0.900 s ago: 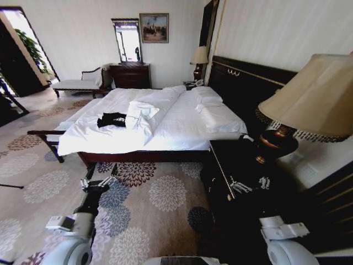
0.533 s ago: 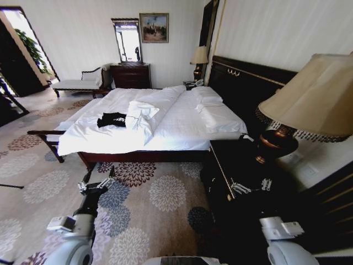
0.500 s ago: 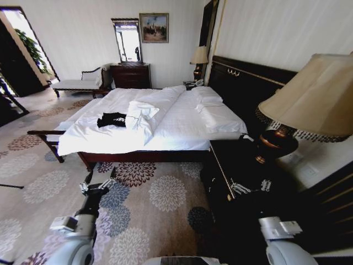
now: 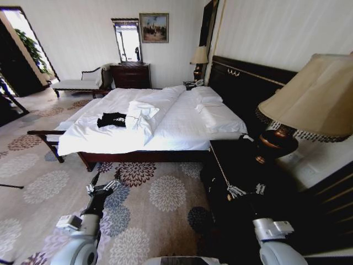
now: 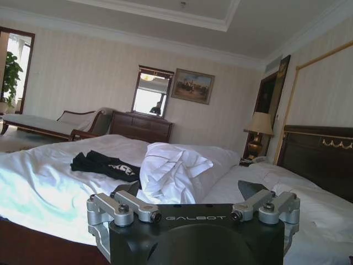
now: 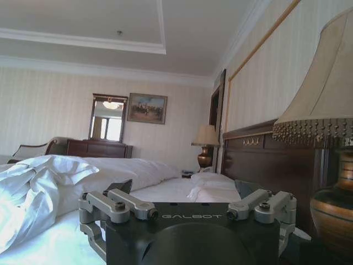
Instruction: Fold the clothes on the bed.
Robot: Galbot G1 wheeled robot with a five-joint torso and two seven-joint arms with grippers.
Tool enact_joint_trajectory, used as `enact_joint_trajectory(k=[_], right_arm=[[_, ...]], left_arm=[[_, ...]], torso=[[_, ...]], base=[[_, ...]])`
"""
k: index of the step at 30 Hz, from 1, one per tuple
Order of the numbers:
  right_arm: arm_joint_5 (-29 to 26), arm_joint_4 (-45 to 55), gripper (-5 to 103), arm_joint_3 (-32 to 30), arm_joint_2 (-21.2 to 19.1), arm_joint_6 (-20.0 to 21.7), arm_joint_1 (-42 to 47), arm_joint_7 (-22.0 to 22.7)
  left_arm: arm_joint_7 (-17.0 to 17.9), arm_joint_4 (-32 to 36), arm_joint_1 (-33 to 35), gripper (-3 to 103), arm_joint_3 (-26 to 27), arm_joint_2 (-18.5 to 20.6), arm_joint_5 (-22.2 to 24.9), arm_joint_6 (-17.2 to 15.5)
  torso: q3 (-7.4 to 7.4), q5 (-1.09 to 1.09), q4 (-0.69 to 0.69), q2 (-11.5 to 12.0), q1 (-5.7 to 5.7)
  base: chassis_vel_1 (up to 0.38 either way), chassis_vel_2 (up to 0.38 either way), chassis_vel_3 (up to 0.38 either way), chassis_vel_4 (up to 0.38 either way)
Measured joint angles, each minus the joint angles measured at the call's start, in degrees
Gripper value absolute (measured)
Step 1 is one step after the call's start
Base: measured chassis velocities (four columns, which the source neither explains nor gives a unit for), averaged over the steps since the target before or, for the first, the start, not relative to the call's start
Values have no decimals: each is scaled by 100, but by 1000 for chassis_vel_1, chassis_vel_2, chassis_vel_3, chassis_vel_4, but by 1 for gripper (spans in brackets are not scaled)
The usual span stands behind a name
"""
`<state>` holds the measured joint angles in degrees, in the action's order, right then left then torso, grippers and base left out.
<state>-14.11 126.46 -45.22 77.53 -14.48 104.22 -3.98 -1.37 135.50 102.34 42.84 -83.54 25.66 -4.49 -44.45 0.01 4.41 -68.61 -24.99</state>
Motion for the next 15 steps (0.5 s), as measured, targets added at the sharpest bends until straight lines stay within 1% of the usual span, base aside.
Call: enact_joint_trajectory(k=[6, 15], right_arm=[[107, -29, 100, -32, 47, -202, 2, -64], [303, -17, 100, -56, 72, -183, 28, -68]], left_arm=[[0, -57, 19, 100, 4, 7, -23, 60], [-12, -28, 125, 100, 9, 17, -76, 138]], torso=[[0, -1, 0, 0, 0], [0, -1, 0, 0, 0]], base=[[0, 0, 0, 0], [0, 0, 0, 0]])
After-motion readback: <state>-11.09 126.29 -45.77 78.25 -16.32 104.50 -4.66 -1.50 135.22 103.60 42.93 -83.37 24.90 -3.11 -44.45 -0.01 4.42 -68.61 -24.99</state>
